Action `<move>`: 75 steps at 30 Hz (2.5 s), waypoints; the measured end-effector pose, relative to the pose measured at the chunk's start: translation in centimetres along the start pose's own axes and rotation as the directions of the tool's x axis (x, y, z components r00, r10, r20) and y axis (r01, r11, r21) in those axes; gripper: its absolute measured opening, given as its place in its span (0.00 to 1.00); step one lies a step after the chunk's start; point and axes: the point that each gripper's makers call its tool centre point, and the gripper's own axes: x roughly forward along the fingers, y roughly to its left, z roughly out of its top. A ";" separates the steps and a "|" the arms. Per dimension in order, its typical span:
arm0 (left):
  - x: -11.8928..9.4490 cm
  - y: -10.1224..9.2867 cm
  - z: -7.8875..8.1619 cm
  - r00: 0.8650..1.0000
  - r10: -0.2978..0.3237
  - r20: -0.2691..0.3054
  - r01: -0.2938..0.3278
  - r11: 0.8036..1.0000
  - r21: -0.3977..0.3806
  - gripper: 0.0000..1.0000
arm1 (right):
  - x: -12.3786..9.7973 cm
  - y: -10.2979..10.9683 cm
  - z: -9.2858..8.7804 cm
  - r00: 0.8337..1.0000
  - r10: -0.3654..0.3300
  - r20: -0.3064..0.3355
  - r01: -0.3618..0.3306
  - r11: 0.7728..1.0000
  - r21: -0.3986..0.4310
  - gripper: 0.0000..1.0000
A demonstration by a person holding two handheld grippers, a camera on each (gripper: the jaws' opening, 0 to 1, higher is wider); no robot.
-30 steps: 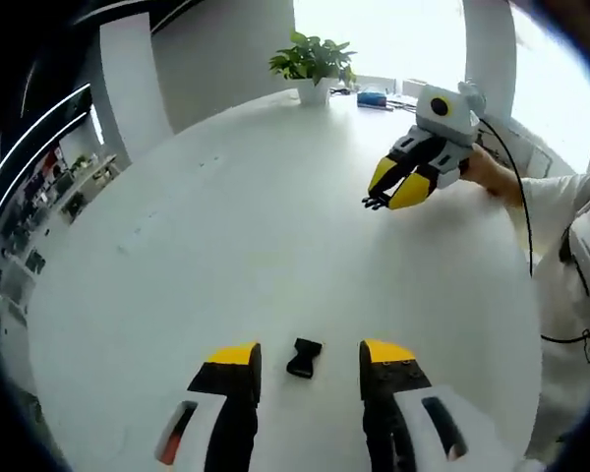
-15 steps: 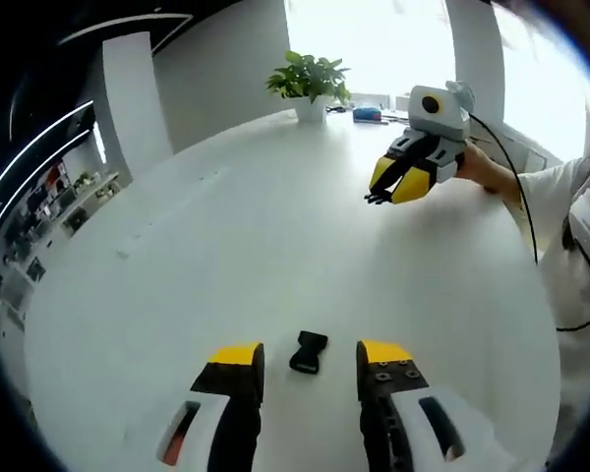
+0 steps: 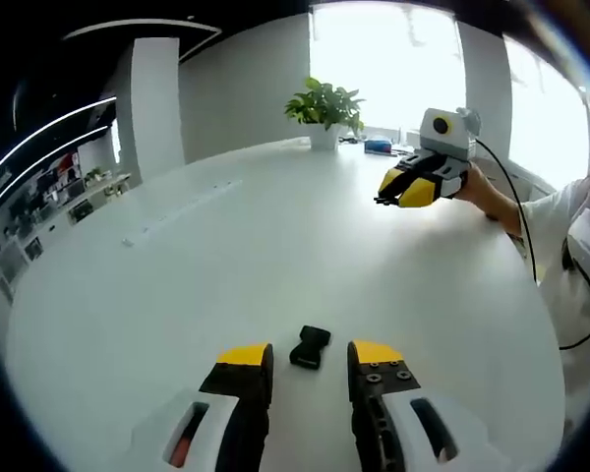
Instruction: Snap the two parts of the plastic buckle together until the buckle closes and remains connected.
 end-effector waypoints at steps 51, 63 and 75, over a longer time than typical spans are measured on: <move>0.2 -0.2 0.0 0.984 -0.082 0.161 0.076 0.996 0.042 0.12 | 0.0 -3.2 4.4 0.993 0.060 0.097 -0.066 0.996 0.056 0.12; 0.8 -1.2 1.5 0.983 -0.112 0.147 0.101 0.992 0.081 0.11 | 0.2 -2.3 3.5 0.991 0.113 0.073 -0.116 0.993 0.029 0.12; 1.5 -2.3 5.5 0.969 -0.137 0.205 0.122 0.989 0.084 0.11 | 0.5 -2.0 2.0 0.988 0.152 0.021 -0.152 0.988 -0.010 0.12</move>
